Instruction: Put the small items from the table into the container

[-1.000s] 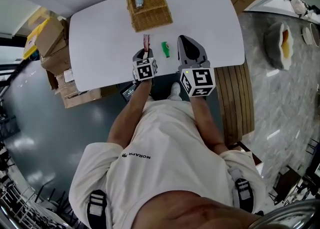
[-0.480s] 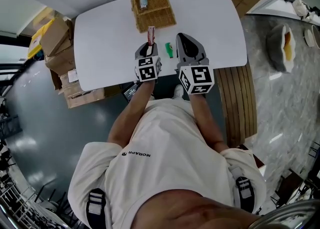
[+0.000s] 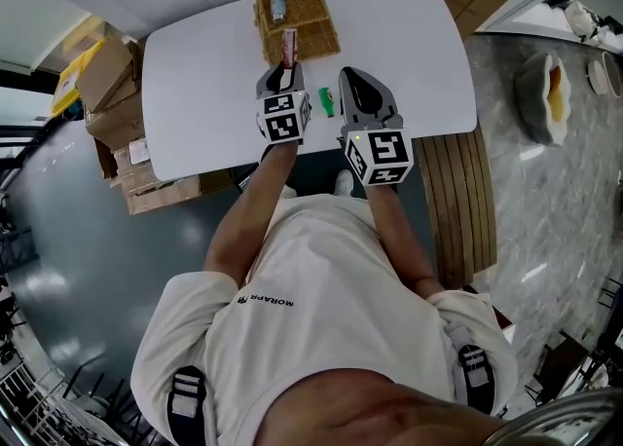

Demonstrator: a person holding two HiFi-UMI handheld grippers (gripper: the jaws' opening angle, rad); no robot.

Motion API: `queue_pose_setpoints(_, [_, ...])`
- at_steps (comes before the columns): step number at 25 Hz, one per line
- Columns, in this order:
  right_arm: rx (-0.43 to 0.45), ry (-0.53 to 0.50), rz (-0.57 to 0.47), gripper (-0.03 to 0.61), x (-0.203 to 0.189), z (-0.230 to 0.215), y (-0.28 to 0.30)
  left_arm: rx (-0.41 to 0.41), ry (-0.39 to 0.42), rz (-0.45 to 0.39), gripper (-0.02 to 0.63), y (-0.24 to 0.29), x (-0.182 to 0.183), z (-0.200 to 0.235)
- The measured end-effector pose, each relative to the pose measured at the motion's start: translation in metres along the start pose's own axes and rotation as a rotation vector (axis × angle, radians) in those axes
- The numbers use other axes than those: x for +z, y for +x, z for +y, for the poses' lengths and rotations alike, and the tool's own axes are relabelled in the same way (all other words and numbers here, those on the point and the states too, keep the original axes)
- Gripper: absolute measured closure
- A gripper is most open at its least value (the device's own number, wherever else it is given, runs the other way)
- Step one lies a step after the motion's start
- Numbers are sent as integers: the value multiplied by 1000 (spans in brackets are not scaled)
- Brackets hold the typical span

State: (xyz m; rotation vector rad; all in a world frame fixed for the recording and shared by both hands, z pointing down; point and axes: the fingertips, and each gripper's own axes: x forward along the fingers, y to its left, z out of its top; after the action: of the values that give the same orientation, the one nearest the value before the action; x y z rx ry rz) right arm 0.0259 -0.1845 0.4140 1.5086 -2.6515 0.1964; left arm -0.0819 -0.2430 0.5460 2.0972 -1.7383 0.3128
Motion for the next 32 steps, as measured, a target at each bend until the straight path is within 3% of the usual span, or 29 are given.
queue_pose_setpoints(8, [-6, 3, 1, 574, -1, -4, -1, -13, 17, -76, 511, 25, 52, -4])
queue_pose_setpoints(14, [-11, 4, -1, 574, 0, -8, -2, 19, 57, -70, 511, 54, 72, 6])
queue_pose_setpoints(26, [-35, 9, 11, 574, -7, -20, -7, 58, 64, 2, 511, 92, 59, 22])
queue_pose_setpoints(32, [-25, 7, 17, 574, -8, -21, -8, 47, 110, 32, 511, 106, 58, 21])
